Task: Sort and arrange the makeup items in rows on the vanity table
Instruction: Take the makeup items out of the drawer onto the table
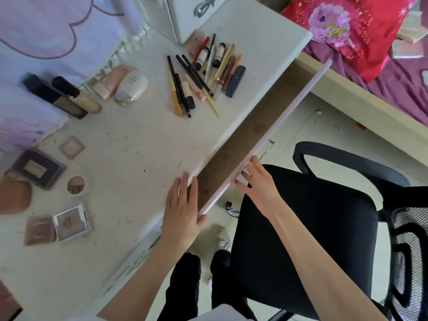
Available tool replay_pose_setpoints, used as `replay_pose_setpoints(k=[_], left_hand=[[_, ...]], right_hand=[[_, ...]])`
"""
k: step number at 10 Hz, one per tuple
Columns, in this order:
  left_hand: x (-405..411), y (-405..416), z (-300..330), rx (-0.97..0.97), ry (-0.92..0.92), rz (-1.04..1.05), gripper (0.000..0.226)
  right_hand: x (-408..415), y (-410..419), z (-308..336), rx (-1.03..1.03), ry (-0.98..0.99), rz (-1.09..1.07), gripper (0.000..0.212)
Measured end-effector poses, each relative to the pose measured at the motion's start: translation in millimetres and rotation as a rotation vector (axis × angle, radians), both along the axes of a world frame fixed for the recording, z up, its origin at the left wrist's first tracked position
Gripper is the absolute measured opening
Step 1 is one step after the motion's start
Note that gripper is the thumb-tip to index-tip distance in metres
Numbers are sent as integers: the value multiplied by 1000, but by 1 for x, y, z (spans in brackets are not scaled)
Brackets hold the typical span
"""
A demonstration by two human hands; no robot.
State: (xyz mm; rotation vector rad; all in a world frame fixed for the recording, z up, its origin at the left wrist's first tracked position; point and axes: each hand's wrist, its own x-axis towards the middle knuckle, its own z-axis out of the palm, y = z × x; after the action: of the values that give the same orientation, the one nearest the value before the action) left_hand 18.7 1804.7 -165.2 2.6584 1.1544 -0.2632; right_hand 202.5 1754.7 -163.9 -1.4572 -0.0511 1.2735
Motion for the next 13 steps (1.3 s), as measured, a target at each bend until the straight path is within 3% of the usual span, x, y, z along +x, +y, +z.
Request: replay_pose_setpoints(k=[3,4,5,7,8,10,12,13], left_hand=[[1,18,-4,174,-33,16,74],[3,21,-4,183,-40,32,80],[3,21,-3,183,-47,48,81],[5,25,-3,168,-66,95,80],[6,24,-1,186,-53,84,77],[10,29,8,119,66,70,63],[3,47,26,-114,134,-29,56],[-17,49,54,-47,5,32,58]], right_hand=[[-4,48,-1,-24,156,-75,24],[-6,54,-3,3,145,-72,32],[-5,56,-6,25,169,-50,24],[-7,64,-6,-19,55,2,43],[-5,64,-7,-33,61,22,36],[5,47,-1,-36,-122,279,44],[0,44,29,-144,-595,582,50],[-16,51,60,-101,-869,670,53]])
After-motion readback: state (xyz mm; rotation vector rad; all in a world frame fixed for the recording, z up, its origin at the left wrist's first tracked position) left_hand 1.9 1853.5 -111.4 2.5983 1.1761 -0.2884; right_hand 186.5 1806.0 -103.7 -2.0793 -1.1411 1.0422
